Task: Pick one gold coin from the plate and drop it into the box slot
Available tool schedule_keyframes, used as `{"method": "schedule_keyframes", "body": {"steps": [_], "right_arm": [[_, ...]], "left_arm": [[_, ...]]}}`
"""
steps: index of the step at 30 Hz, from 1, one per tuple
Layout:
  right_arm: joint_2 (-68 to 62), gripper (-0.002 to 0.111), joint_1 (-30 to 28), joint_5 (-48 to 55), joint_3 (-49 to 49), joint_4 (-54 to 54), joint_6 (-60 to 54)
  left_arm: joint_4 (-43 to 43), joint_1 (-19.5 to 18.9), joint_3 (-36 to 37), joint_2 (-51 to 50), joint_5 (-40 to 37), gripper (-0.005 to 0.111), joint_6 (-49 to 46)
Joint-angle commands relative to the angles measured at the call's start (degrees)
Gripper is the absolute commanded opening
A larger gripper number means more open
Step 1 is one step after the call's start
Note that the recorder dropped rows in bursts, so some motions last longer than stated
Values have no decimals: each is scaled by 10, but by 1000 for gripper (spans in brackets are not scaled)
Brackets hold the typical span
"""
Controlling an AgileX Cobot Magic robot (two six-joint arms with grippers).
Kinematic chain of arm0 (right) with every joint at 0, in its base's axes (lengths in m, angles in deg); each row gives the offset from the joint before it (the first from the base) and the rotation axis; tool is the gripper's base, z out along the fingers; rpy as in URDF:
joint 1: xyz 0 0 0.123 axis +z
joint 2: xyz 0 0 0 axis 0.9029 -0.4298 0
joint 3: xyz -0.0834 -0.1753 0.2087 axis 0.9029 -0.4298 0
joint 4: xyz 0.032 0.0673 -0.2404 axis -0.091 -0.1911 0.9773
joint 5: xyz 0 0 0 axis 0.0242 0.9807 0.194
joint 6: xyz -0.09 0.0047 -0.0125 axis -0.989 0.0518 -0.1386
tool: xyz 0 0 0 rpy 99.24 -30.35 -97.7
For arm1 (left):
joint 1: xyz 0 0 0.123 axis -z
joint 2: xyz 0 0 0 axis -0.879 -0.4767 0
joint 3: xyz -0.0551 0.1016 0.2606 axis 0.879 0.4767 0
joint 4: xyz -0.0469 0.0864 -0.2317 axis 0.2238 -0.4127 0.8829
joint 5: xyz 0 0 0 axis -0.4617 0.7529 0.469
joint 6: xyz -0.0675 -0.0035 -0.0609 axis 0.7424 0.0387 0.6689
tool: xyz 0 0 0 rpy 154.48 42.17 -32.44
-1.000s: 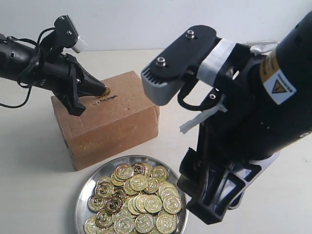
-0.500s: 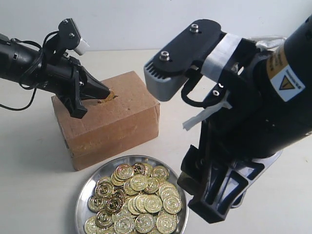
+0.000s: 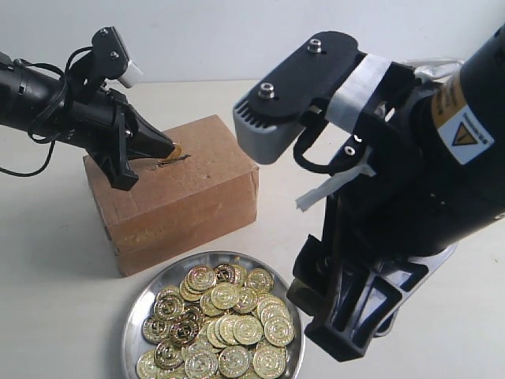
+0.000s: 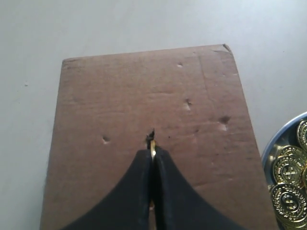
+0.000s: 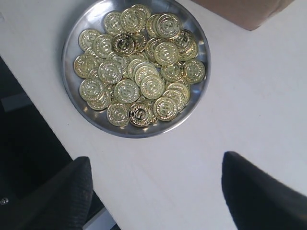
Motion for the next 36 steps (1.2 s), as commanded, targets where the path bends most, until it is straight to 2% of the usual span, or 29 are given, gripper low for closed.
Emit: {"method": "schedule_keyframes", "body": {"steps": [1,19,36], "right_arm": [[4,71,1,-5,-3,0,0],[4,71,1,-5,-3,0,0],[4,71,1,-5,-3,0,0]], "left_arm": [[1,3,0,5,1,0,13],[1,3,0,-22,-7,0,25],[4,3,0,-3,-9,0,25]]}}
